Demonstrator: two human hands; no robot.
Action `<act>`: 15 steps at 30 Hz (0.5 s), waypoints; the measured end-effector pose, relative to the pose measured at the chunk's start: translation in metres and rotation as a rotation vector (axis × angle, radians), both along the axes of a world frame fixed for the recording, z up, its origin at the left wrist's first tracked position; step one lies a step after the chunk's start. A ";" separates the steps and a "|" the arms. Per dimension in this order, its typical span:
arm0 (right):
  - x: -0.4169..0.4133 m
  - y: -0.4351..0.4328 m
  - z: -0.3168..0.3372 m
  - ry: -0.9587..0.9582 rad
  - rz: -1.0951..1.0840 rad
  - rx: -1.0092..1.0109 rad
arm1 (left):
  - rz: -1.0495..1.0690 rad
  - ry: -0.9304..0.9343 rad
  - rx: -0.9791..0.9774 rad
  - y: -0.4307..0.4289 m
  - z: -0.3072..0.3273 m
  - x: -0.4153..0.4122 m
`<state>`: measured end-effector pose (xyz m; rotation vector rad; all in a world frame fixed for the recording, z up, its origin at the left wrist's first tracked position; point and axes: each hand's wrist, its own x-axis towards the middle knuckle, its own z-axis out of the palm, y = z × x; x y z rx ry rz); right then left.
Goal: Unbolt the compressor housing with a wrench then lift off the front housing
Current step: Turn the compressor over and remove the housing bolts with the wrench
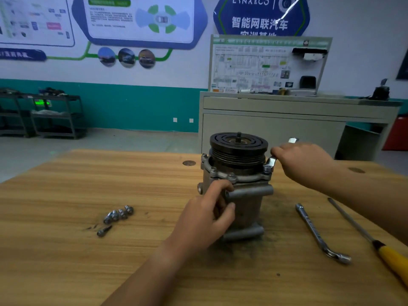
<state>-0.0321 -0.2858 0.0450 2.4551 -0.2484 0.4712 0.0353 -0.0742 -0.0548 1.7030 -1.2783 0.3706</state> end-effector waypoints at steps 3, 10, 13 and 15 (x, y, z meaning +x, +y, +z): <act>-0.007 0.000 0.007 -0.162 0.056 0.090 | -0.008 0.017 0.021 0.001 -0.001 0.000; -0.073 0.028 0.017 -0.357 0.085 0.457 | 0.003 0.019 0.005 -0.003 -0.003 0.000; -0.078 0.033 0.010 -0.051 -0.073 0.331 | 0.005 0.012 0.005 -0.001 -0.002 -0.002; -0.077 0.036 0.011 0.013 -0.094 0.303 | 0.004 0.017 0.002 -0.001 -0.002 -0.002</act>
